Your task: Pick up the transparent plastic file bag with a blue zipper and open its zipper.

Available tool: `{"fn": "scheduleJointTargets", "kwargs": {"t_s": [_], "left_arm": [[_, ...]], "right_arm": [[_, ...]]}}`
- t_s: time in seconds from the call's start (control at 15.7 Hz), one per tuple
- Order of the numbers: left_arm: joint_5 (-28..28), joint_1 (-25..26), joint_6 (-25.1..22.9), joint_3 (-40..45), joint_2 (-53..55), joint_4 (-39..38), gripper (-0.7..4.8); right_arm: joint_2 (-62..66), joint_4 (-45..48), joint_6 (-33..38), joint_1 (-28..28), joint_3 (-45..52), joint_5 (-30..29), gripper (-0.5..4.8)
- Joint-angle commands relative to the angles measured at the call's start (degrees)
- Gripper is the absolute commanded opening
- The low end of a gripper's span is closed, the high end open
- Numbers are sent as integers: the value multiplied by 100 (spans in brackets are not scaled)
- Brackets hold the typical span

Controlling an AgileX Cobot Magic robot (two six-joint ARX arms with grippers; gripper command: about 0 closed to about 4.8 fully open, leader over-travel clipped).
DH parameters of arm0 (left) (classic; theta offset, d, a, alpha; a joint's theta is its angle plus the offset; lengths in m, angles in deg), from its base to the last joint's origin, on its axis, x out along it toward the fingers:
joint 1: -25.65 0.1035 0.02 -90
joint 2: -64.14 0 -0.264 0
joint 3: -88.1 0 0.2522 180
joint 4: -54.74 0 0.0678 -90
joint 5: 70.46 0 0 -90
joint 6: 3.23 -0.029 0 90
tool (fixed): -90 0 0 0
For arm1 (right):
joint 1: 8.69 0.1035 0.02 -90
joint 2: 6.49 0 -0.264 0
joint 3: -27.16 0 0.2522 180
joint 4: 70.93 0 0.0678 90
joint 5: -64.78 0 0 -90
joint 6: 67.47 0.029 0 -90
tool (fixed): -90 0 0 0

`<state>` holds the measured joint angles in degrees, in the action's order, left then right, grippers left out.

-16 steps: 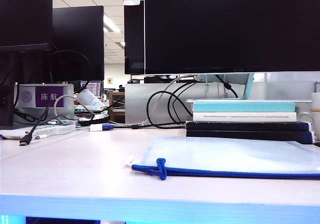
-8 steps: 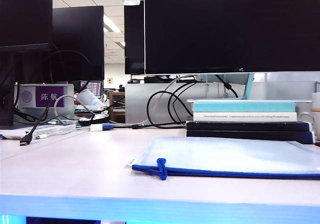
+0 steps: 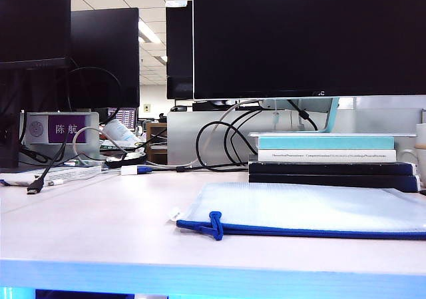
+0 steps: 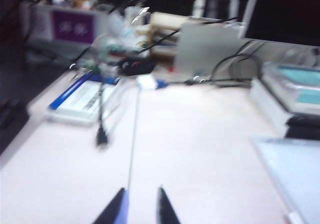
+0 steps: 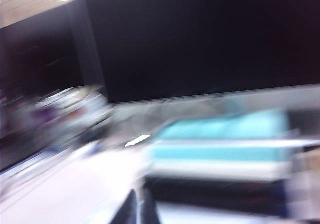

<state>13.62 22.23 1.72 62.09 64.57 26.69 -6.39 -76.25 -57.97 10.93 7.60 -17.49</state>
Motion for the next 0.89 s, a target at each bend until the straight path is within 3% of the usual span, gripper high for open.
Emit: {"fn": "scheduleJointTargets", "kwargs": {"t_s": [0.06,0.19,0.32,0.38,0.89], "left_arm": [[-59,15,-74,-11,-33,289,76],[-81,15,-175,-4,-33,282,44],[-76,15,-197,-4,-33,177,34],[-76,15,-249,17,-33,101,-7],[155,15,-367,780,-33,160,-6]], "right_arm": [[-2,111,-321,-205,-33,17,2],[-2,-11,-367,-527,-33,-85,2],[-2,-96,-321,-791,-31,-697,2],[-2,-240,-321,-831,-22,-787,2],[-4,-1156,-306,-824,544,-745,3]]}}
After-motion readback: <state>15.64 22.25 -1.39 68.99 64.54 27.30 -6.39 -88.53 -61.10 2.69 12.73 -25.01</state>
